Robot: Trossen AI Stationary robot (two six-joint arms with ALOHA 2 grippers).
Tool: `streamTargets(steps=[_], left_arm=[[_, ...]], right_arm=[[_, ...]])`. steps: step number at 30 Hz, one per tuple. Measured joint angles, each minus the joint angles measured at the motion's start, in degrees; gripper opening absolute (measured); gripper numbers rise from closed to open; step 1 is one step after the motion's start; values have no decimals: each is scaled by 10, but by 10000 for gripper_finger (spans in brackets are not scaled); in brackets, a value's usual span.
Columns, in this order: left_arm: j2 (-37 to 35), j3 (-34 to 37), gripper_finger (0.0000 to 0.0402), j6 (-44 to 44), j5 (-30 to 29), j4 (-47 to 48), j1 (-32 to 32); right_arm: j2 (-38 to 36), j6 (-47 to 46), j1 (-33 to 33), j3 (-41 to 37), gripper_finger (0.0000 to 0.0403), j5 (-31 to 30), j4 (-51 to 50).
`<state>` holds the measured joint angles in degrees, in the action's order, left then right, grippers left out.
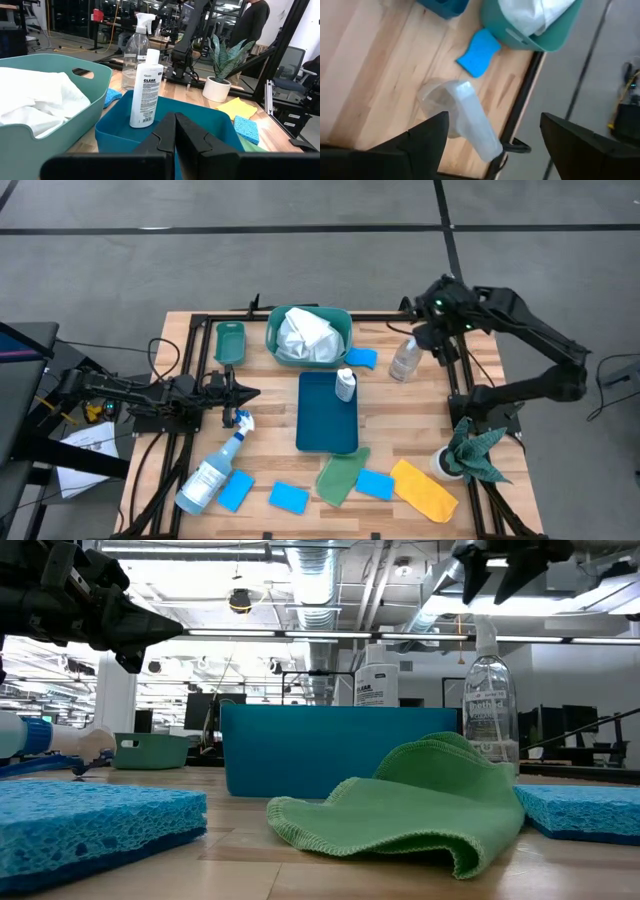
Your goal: Pick & Place Kitchen Items
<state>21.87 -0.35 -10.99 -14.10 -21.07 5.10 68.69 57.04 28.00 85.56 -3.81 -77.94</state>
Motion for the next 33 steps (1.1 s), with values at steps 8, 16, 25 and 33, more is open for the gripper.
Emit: streamTargets(steps=[8, 16, 25, 33], left_arm=[[0, 0, 0, 0, 0, 0, 0], [0, 0, 0, 0, 0, 0, 0], [0, 0, 0, 0, 0, 0, 0], [0, 0, 0, 0, 0, 0, 0]], right_arm=[[28, 2, 5, 0, 305, 10, -20], [28, -16, 37, -27, 305, 28, -30], [28, -23, 42, -39, 302, 30, -26], [28, -31, 56, -39, 242, 41, -41]])
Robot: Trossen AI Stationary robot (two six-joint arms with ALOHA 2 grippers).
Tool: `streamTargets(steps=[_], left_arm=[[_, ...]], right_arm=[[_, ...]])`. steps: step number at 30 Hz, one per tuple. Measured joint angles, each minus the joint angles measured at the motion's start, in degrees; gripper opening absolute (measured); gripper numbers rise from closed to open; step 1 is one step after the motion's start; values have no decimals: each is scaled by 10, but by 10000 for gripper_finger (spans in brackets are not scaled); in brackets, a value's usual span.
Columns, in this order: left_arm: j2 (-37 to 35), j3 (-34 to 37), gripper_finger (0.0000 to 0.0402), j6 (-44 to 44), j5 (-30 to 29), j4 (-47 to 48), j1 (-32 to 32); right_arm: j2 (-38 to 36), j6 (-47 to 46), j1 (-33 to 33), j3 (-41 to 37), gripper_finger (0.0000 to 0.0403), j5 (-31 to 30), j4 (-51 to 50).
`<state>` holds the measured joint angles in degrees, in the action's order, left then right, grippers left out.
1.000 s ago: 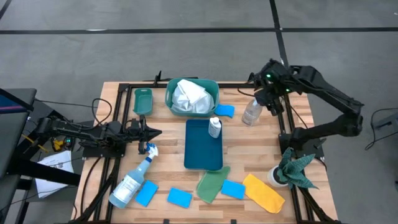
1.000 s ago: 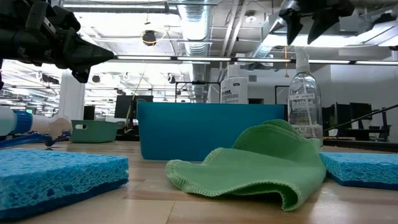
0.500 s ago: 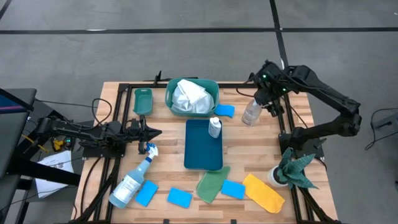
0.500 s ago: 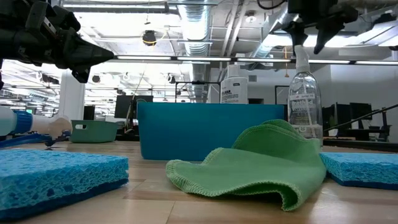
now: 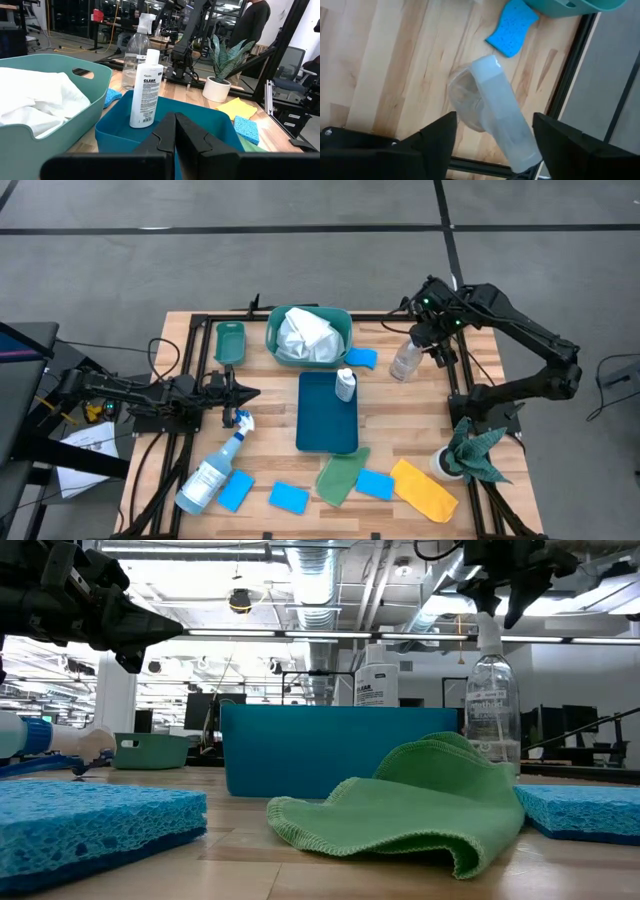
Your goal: Pick & Place Kitchen Items
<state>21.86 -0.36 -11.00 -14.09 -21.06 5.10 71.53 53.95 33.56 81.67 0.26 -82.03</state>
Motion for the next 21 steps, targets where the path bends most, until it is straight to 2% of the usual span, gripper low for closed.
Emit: streamTargets(steps=[13, 21], left_arm=[[0, 0, 0, 0, 0, 0, 0], [0, 0, 0, 0, 0, 0, 0]], right_arm=[[12, 0, 0, 3, 77, 15, -29], [9, -20, 2, 1, 72, 14, -27]])
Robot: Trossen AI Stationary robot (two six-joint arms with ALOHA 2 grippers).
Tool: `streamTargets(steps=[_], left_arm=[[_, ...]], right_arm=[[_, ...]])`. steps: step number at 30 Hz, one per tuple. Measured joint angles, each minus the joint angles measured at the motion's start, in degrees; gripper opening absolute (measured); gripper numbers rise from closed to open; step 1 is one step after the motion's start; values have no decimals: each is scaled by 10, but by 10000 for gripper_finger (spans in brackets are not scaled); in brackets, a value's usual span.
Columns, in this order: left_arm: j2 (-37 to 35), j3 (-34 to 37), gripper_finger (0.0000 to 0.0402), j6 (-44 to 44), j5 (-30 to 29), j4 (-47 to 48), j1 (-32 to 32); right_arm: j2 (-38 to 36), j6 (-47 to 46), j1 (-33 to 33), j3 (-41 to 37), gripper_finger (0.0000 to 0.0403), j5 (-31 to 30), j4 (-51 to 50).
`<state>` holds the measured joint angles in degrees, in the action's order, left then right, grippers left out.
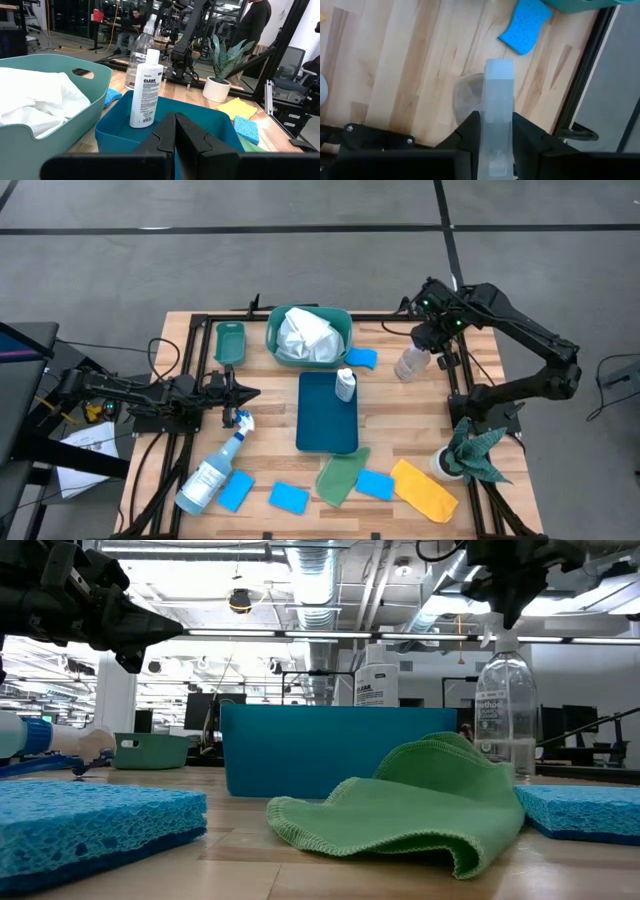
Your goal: Pick & Place Kitchen Items
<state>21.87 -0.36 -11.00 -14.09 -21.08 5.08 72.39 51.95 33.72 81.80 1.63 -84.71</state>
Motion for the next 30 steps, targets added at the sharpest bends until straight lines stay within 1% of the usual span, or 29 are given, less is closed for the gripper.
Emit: streamTargets(steps=[14, 19, 30], left_arm=[[0, 0, 0, 0, 0, 0, 0], [0, 0, 0, 0, 0, 0, 0], [0, 0, 0, 0, 0, 0, 0]], right_arm=[[-44, -91, 19, -4, 72, 0, -2], [-56, -117, 20, -3, 72, 10, 3], [-65, -130, 20, -2, 72, 14, 7]])
